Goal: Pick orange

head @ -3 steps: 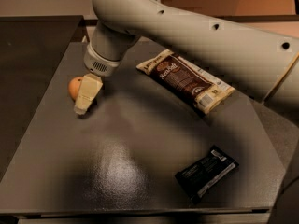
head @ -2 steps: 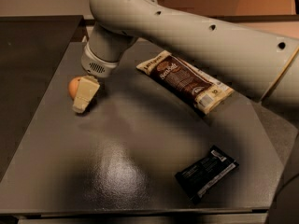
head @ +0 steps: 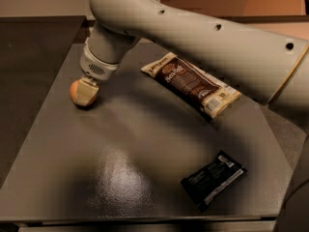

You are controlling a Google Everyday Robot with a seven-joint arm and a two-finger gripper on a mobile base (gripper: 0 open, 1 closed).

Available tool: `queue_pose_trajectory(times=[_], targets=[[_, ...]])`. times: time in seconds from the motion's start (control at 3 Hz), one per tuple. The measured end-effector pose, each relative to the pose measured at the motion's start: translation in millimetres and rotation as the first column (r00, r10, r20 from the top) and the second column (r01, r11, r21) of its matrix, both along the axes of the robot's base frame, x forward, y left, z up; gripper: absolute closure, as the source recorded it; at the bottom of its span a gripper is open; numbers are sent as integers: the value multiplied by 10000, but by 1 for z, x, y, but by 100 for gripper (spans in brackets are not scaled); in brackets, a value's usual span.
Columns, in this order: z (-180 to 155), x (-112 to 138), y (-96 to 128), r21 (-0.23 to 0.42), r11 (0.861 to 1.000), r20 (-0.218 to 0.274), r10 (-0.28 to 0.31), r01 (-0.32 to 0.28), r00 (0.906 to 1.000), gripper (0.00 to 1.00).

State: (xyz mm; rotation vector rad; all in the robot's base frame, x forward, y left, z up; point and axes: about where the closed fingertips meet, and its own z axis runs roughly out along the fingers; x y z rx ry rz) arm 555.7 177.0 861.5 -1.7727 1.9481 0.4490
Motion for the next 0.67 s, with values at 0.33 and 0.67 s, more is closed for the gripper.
queue_pose_trajectory(times=[0.33, 0.67], targets=[[12, -4, -3, 182, 9998, 53, 94, -95, 9999, 88], [34, -6, -14, 129, 9997, 37, 194, -195, 9998, 100]])
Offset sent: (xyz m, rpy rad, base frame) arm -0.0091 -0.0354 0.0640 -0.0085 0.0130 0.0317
